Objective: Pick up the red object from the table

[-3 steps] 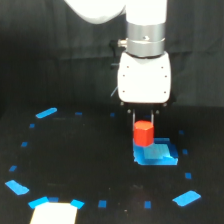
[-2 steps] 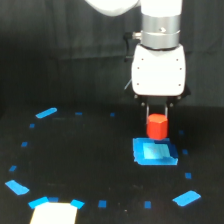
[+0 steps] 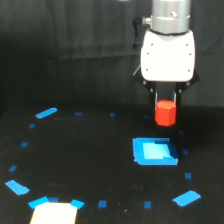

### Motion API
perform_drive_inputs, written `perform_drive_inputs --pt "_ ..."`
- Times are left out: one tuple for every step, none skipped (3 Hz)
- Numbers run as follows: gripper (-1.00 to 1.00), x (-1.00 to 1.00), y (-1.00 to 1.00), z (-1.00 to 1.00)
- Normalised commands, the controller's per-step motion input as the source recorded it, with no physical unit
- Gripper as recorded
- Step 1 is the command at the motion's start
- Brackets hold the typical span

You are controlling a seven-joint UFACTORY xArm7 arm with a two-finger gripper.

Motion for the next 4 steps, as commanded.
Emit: perform_drive_inputs --pt "-0.57 -0.26 0.04 0.86" --pt "-1.0 -0.6 -0.07 -0.02" --pt "-0.96 -0.11 0.71 1.0" --pt "-1.0 0.09 0.18 1.0"
